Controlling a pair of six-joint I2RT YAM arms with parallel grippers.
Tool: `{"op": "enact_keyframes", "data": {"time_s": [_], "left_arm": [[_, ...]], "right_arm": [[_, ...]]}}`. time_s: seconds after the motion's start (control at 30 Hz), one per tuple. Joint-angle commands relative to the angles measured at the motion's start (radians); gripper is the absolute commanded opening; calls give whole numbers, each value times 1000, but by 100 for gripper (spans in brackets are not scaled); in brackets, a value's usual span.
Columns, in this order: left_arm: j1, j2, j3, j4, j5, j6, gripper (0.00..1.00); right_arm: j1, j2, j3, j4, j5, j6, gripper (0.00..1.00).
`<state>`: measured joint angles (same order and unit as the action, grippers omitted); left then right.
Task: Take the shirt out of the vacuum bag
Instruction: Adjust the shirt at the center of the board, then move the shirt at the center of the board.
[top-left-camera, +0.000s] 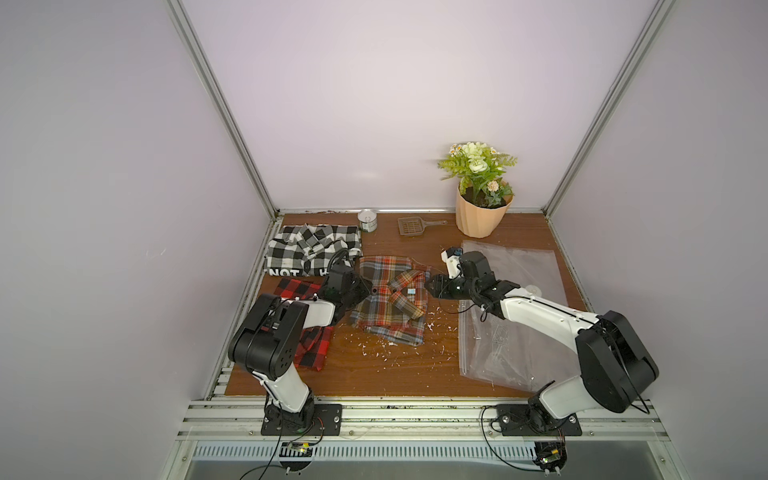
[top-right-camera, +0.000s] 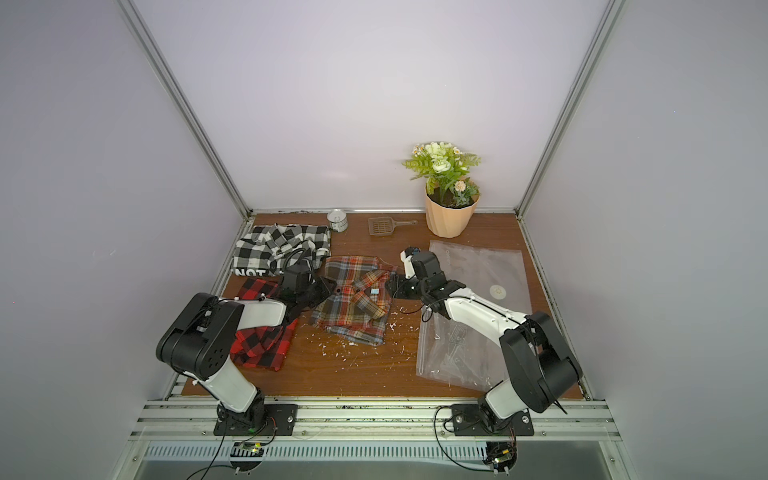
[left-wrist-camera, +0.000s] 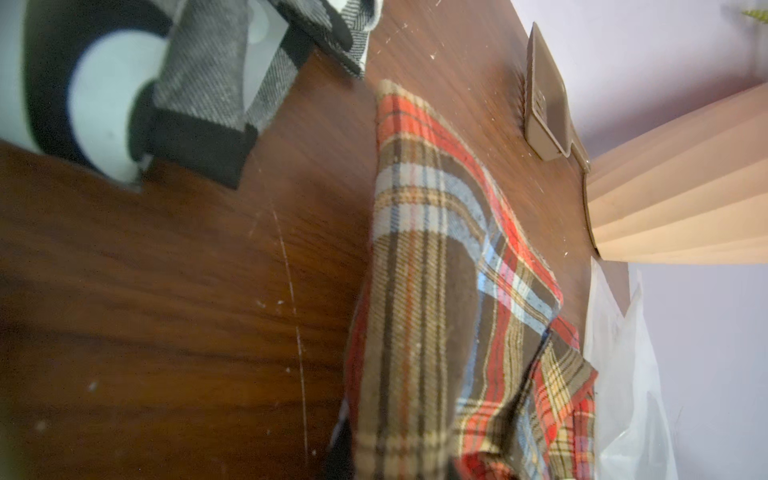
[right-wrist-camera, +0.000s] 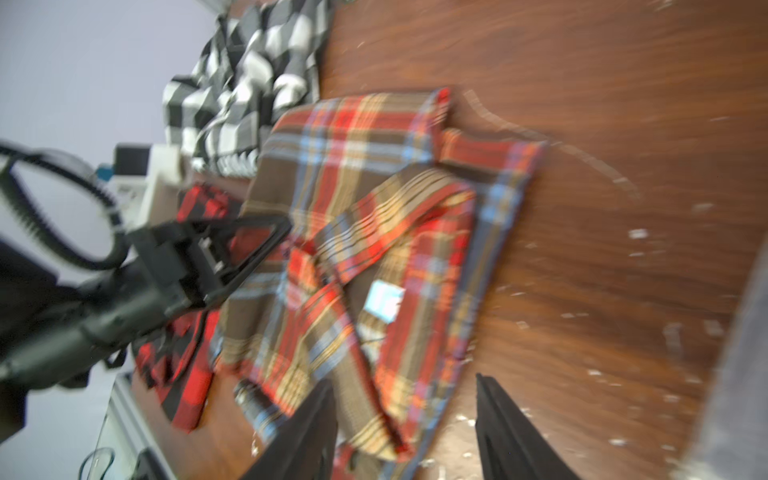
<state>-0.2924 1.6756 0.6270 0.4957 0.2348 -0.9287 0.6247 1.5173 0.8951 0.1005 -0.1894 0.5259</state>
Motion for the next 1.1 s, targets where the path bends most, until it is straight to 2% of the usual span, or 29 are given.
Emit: {"op": "enact_keyframes", "data": {"time_s": [0.0, 0.03, 0.07, 0.1, 0.13, 0.23, 0.33, 0.43, 0.5, 0.6, 0.67, 0.73, 0.9, 1.07], "left_arm": [[-12, -69, 9, -68, -22, 27, 63], [-11, -110, 13, -126, -42, 51, 74], [-5, -151, 21, -189, -62, 77, 91], [1, -192, 30, -245, -80, 98, 99], [12, -240, 44, -308, -103, 117, 100], [58, -384, 85, -477, -166, 166, 100], [88, -522, 95, -565, -244, 227, 99], [122, -576, 143, -699, -288, 291, 99], [151, -582, 141, -744, -285, 302, 99], [242, -574, 80, -736, -207, 284, 99], [288, -579, 38, -713, -188, 273, 99], [298, -580, 14, -700, -217, 273, 99], [302, -550, -14, -700, -267, 254, 99], [309, -552, -37, -718, -302, 229, 99]], "right_arm": [[77, 39, 50, -1, 0, 17, 58], [95, 53, 54, 11, 1, 29, 58], [112, 65, 56, 29, 5, 44, 58], [130, 81, 63, 38, 16, 55, 57], [147, 96, 80, 36, 36, 60, 57], [195, 144, 144, 19, 94, 61, 58], [248, 216, 223, -22, 149, 69, 57], [305, 299, 303, -96, 251, 83, 57], [317, 352, 333, -127, 288, 106, 57], [318, 428, 366, -160, 363, 132, 58], [305, 482, 416, -220, 416, 159, 58], [286, 516, 449, -237, 431, 156, 58], [197, 543, 458, -203, 398, 169, 59], [93, 582, 516, -215, 372, 97, 59]]}}
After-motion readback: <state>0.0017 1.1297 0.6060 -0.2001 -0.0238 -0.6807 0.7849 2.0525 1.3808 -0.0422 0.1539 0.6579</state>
